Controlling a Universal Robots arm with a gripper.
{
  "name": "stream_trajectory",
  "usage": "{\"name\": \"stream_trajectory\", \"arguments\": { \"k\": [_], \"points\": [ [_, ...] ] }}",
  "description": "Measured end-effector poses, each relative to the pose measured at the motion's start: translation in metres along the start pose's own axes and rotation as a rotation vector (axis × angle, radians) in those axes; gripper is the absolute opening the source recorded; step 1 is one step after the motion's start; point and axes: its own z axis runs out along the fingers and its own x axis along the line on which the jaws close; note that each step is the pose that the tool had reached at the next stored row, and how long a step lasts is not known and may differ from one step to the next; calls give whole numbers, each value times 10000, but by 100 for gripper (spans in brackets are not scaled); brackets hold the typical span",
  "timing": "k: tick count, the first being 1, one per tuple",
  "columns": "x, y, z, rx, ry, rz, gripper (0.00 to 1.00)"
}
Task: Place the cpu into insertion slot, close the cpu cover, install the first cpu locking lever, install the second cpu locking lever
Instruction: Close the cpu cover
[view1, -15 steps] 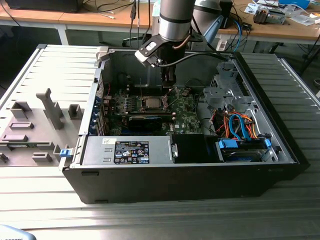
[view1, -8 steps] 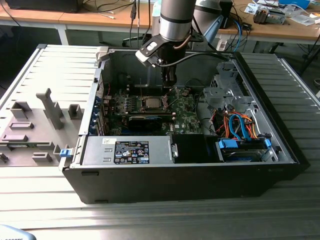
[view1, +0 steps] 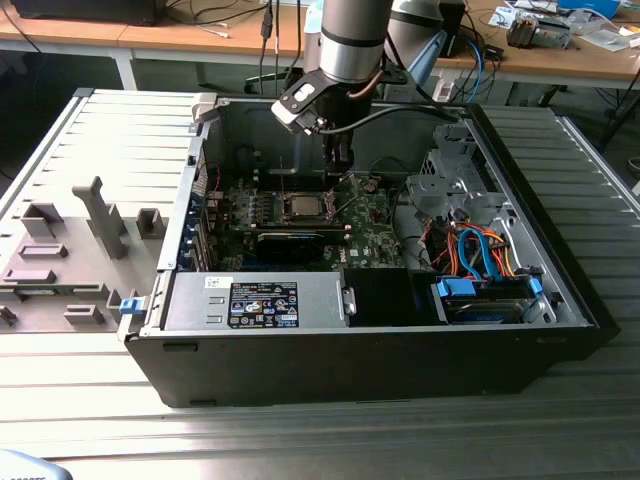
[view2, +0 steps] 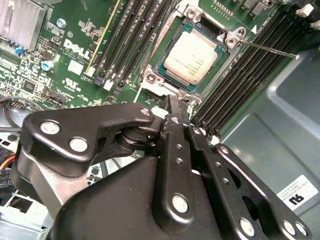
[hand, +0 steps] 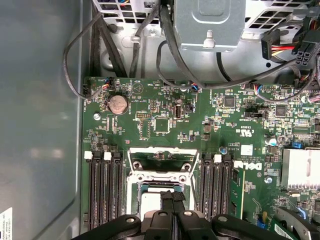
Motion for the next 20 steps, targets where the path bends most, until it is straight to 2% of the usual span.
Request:
{"name": "stream_trajectory", "arguments": {
  "k": [9, 20],
  "points": [
    [0, 10, -1, -3, 64, -3, 11],
    [-2, 42, -3, -4, 74, -2, 11]
  ]
}}
